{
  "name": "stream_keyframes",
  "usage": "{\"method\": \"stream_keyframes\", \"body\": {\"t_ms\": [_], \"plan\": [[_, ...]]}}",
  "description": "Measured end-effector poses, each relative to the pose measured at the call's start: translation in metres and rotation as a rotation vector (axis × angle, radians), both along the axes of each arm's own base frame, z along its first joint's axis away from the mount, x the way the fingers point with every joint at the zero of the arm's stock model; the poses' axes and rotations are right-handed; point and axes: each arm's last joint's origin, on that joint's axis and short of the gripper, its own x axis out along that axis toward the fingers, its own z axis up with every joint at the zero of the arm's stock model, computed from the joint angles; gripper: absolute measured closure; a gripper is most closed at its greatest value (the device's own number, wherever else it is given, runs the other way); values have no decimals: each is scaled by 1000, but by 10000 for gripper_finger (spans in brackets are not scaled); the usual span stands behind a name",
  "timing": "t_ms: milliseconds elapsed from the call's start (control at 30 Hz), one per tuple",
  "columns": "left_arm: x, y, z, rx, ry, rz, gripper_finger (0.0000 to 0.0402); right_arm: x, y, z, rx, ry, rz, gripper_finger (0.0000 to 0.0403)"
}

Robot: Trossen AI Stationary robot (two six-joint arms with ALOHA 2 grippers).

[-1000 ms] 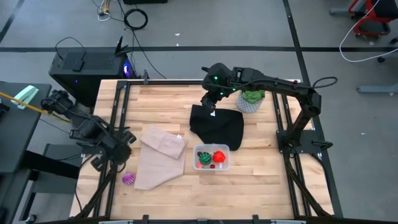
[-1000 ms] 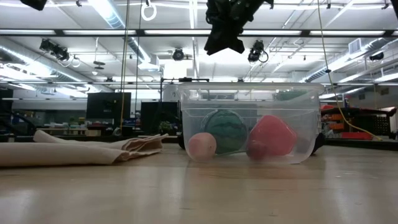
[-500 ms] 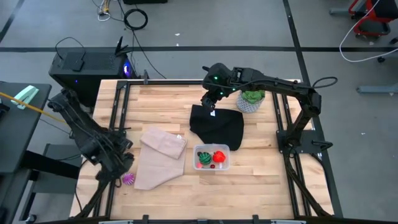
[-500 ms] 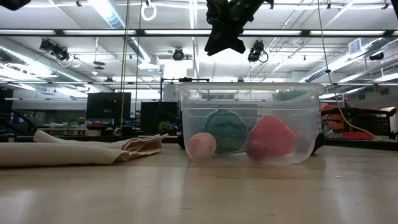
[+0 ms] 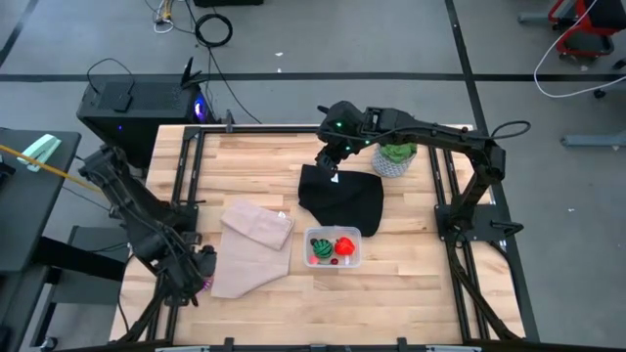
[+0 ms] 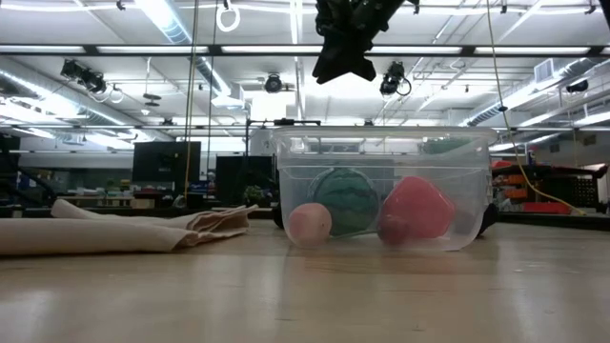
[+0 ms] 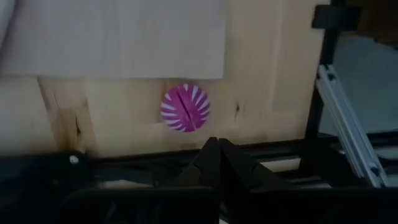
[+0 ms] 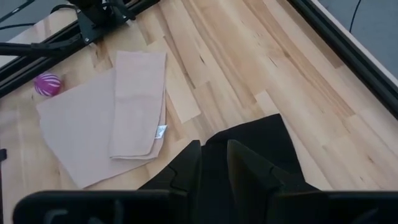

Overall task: Pick and placing Produce into tupperware
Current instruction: Put the onion into the transparent bin

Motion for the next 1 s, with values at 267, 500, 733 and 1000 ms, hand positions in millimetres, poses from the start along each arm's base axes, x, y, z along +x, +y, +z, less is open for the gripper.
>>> {"method": "stream_keyframes", "body": {"t_ms": [267, 500, 733, 1000], "plan": [[-11, -14, -4, 74, -63, 135, 394, 2, 7, 0, 0, 0, 20, 316], [-24, -28, -3, 15, -96, 115, 373, 3, 12, 0, -6, 0, 43, 316], [-35, -34, -3, 37, -135, 74, 261, 4, 17, 0, -14, 1, 62, 316], [-34, -36, -6, 72, -166, 70, 123, 5, 19, 0, -36, 4, 73, 316]]}}
